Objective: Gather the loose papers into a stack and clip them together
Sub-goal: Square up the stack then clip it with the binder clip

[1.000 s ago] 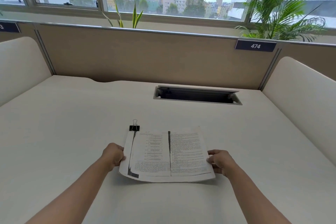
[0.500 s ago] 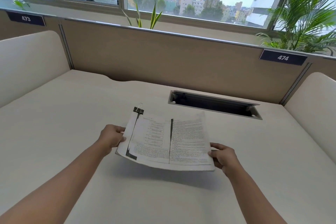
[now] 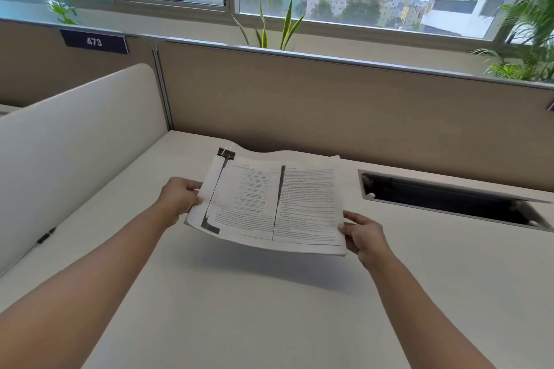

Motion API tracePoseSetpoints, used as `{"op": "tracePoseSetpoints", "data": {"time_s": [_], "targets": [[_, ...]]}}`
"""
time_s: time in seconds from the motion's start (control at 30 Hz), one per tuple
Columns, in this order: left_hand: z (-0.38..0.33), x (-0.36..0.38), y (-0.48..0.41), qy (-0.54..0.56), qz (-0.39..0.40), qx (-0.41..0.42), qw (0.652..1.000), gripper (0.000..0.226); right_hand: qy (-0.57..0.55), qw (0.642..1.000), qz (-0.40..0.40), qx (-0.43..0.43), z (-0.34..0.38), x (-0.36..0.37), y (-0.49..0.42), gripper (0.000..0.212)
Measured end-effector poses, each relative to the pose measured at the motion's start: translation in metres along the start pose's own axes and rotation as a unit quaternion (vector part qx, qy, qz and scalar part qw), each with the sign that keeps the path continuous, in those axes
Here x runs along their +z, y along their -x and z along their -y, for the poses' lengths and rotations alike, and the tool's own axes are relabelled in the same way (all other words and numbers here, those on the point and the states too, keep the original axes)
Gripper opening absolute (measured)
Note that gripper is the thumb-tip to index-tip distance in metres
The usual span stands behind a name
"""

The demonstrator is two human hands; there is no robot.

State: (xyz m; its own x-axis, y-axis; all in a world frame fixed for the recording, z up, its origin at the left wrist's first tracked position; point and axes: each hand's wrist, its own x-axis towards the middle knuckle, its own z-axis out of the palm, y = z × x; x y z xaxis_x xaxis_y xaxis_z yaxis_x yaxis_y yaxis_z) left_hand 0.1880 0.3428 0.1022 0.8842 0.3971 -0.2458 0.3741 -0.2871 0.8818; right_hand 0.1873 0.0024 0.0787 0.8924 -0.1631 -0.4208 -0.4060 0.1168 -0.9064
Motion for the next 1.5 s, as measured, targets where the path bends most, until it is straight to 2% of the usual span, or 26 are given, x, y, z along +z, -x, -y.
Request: {"op": "tracePoseSetpoints", "data": {"time_s": [0.17, 0.4, 0.63, 0.83, 0.9, 0.97, 1.1, 1.17, 1.23, 1.5], "targets": [[0.016, -0.065, -0.073, -0.02, -0.023, -0.002, 1.0, 0.043, 0.006, 1.0, -0.004, 0.002, 0.001, 0.101, -0.026, 0.036], [0.036, -0.117, -0.147, -0.053, -0.102, -0.003, 0.993, 0.044, 0.026, 0.999, -0.03, -0.003, -0.009, 0.209, -0.063, 0.033], [0.061, -0.134, -0.205, -0.084, -0.122, -0.008, 0.989, 0.042, 0.066, 0.996, -0.054, 0.002, -0.029, 0.269, -0.091, 0.035], [0.077, -0.134, -0.235, -0.098, -0.156, -0.003, 0.983, 0.039, 0.15, 0.984, -0.079, -0.061, -0.037, 0.288, -0.096, 0.028], [0.083, -0.13, -0.238, -0.129, -0.164, 0.019, 0.978, 0.04, 0.211, 0.968, -0.08, -0.109, -0.041, 0.292, -0.093, 0.033], [0.087, -0.123, -0.235, -0.179, -0.16, 0.066, 0.968, 0.039, 0.291, 0.937, -0.069, -0.179, -0.047, 0.293, -0.088, 0.037], [0.101, -0.104, -0.229, -0.303, -0.096, 0.15, 0.936, 0.041, 0.407, 0.874, 0.017, -0.263, -0.057, 0.302, -0.082, 0.039], [0.108, -0.097, -0.228, -0.371, -0.058, 0.145, 0.916, 0.048, 0.465, 0.844, 0.057, -0.261, -0.059, 0.304, -0.083, 0.045], [0.113, -0.094, -0.229, -0.407, -0.035, 0.125, 0.904, 0.053, 0.498, 0.829, 0.085, -0.241, -0.062, 0.306, -0.083, 0.054], [0.113, -0.097, -0.238, -0.448, -0.011, 0.102, 0.888, 0.054, 0.534, 0.808, 0.111, -0.221, -0.062, 0.316, -0.085, 0.063]]}}
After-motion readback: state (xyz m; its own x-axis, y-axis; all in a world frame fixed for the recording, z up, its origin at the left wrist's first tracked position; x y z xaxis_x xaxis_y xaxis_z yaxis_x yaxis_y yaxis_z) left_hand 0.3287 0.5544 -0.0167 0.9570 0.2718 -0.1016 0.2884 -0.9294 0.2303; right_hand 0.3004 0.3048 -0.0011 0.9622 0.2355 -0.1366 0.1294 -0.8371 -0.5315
